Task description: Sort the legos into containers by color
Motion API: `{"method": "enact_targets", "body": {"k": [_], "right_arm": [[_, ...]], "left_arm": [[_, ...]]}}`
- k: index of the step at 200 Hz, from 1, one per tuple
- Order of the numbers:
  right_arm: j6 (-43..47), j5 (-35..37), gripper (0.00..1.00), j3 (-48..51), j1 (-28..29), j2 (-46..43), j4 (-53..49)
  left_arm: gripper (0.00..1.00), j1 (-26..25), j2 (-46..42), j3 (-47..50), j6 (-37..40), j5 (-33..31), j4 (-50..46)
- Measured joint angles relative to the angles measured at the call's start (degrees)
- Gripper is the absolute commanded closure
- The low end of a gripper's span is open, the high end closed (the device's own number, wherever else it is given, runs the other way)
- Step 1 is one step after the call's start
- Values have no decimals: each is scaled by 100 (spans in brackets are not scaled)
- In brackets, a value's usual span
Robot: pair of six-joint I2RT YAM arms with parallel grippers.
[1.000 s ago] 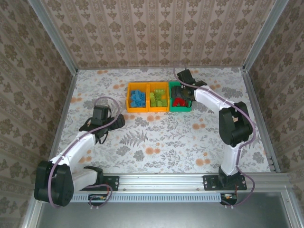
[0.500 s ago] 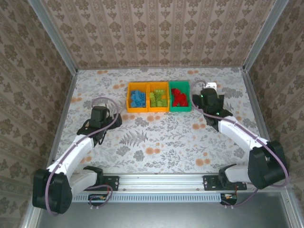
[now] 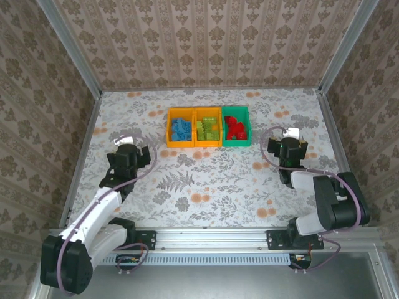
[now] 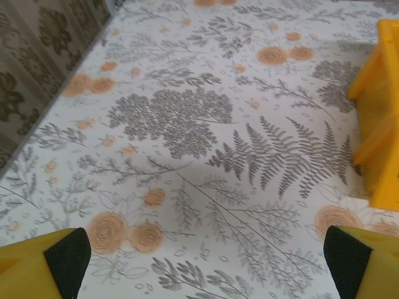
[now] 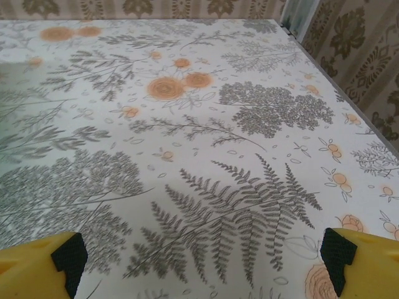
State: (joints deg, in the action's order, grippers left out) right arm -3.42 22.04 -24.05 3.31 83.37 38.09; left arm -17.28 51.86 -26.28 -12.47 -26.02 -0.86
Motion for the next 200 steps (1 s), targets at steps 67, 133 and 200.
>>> {"method": "enact_targets", "body": {"k": [67,133,200], "right_arm": [[31,-1047,0,66,-122,372,822],[31,-1202,0,68,-125,372,955],[31,-1204,0,68,-125,372,957]], "left_arm": [[0,463,1204,415,931,-402,2059],[0,597,3307,455,1873,243,4391],[0,1338,3679,684,1650,1198,5429]]}}
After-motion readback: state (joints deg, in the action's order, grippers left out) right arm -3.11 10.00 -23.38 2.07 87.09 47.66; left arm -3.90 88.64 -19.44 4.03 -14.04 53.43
